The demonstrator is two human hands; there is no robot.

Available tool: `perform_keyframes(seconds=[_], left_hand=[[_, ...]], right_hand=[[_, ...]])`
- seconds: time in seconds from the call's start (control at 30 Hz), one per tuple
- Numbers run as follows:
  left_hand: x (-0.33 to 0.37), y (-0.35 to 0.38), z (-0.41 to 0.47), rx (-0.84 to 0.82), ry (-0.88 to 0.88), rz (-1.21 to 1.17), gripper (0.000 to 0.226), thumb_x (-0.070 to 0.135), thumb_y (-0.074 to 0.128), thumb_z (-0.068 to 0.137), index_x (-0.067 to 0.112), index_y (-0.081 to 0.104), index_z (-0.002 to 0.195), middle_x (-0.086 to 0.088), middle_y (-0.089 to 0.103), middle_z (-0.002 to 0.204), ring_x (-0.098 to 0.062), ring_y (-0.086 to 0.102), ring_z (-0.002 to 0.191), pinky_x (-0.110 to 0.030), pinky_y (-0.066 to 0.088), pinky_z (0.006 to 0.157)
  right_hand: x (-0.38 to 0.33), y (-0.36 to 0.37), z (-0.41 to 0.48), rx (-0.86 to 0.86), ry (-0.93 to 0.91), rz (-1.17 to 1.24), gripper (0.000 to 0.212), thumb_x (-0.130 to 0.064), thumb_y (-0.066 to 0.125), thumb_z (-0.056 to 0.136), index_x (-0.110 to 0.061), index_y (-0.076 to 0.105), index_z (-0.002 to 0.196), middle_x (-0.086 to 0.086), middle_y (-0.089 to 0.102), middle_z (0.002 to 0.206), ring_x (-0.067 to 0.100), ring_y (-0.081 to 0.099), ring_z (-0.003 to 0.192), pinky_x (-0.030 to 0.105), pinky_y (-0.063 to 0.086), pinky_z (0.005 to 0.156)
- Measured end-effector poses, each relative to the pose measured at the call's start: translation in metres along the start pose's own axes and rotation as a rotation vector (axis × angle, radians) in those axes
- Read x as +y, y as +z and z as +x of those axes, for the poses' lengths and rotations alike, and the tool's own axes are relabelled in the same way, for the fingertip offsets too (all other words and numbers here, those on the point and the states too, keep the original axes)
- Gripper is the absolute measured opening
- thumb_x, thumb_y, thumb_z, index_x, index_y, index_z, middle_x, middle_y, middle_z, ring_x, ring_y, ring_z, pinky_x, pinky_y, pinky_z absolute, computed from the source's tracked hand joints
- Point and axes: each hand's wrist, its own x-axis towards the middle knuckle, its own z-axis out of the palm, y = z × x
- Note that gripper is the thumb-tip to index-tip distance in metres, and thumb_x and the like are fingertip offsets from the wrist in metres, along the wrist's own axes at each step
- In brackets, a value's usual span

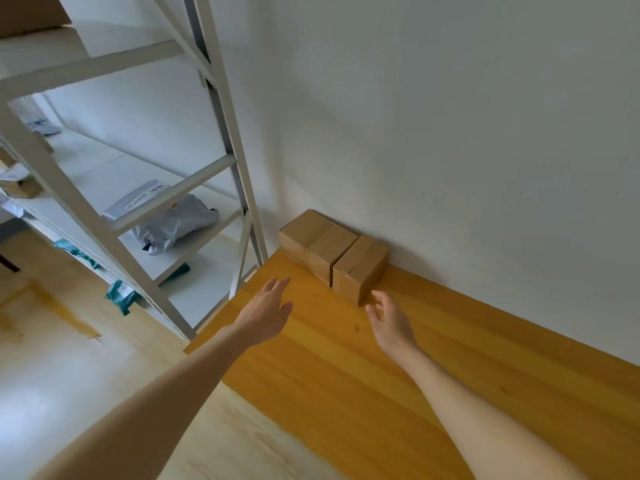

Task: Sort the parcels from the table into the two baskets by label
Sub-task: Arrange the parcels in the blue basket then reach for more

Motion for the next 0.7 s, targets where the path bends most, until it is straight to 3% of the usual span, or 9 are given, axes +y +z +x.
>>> perform_keyframes(seconds=[0.13, 0.33, 0.6, 0.7], left_hand=[[-0.017, -0.014, 0.055, -0.014, 0.015, -0.014, 0.059, 0.029, 0.043, 0.102, 0.022, 0.016, 0.154, -0.002, 0.017, 0.161, -0.025, 0.031, 0.142, -0.04, 0.036, 0.109], [-0.039, -0.018, 0.107, -0.021, 0.002, -0.026, 0.06, 0.028, 0.046, 0.101, 0.019, 0.018, 0.154, -0.004, 0.023, 0.159, -0.026, 0.029, 0.143, -0.041, 0.034, 0.112], [-0.077, -0.021, 0.162, -0.106, 0.005, -0.069, 0.062, 0.028, 0.047, 0.101, 0.017, 0.016, 0.154, -0.008, 0.024, 0.158, -0.028, 0.032, 0.141, -0.042, 0.035, 0.111], [-0.089, -0.027, 0.189, -0.146, -0.036, -0.13, 0.064, 0.027, 0.048, 0.101, 0.014, 0.013, 0.154, -0.012, 0.026, 0.157, -0.031, 0.032, 0.141, -0.043, 0.033, 0.112]], right_hand=[[-0.006, 0.017, 0.035, 0.029, 0.042, 0.056, 0.043, -0.026, 0.042, 0.103, -0.012, 0.039, 0.143, 0.004, 0.046, 0.145, 0.019, 0.045, 0.132, 0.031, 0.04, 0.101], [-0.018, 0.043, 0.079, 0.031, 0.073, 0.102, 0.042, -0.02, 0.045, 0.102, -0.008, 0.041, 0.142, 0.009, 0.047, 0.145, 0.023, 0.045, 0.132, 0.041, 0.039, 0.109], [-0.045, 0.084, 0.114, 0.082, 0.187, 0.185, 0.038, -0.021, 0.045, 0.102, -0.01, 0.044, 0.139, 0.007, 0.05, 0.141, 0.021, 0.048, 0.129, 0.039, 0.037, 0.11], [-0.058, 0.102, 0.126, 0.141, 0.292, 0.251, 0.041, -0.02, 0.046, 0.102, -0.008, 0.042, 0.141, 0.009, 0.048, 0.142, 0.022, 0.048, 0.129, 0.028, 0.038, 0.103]])
